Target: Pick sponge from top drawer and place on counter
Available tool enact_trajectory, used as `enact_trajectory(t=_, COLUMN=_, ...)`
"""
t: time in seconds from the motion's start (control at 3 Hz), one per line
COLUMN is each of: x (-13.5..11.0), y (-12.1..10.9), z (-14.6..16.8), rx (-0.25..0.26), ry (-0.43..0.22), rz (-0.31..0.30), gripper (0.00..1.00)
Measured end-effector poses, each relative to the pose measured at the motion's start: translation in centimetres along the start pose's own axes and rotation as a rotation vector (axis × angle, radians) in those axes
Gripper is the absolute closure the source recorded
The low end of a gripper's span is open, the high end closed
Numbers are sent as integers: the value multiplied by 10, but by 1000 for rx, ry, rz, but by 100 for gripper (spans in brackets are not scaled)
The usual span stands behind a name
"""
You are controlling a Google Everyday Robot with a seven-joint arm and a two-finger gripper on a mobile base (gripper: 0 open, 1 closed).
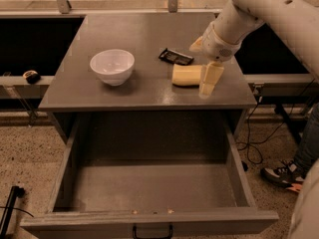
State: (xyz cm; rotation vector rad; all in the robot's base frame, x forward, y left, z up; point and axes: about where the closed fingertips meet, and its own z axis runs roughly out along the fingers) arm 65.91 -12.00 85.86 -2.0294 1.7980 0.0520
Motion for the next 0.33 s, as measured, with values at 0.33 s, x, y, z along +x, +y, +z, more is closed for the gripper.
enact_trajectory(t=0.33, x=10, y=18, z=-35, rx=16, ry=0, rz=15, gripper=0)
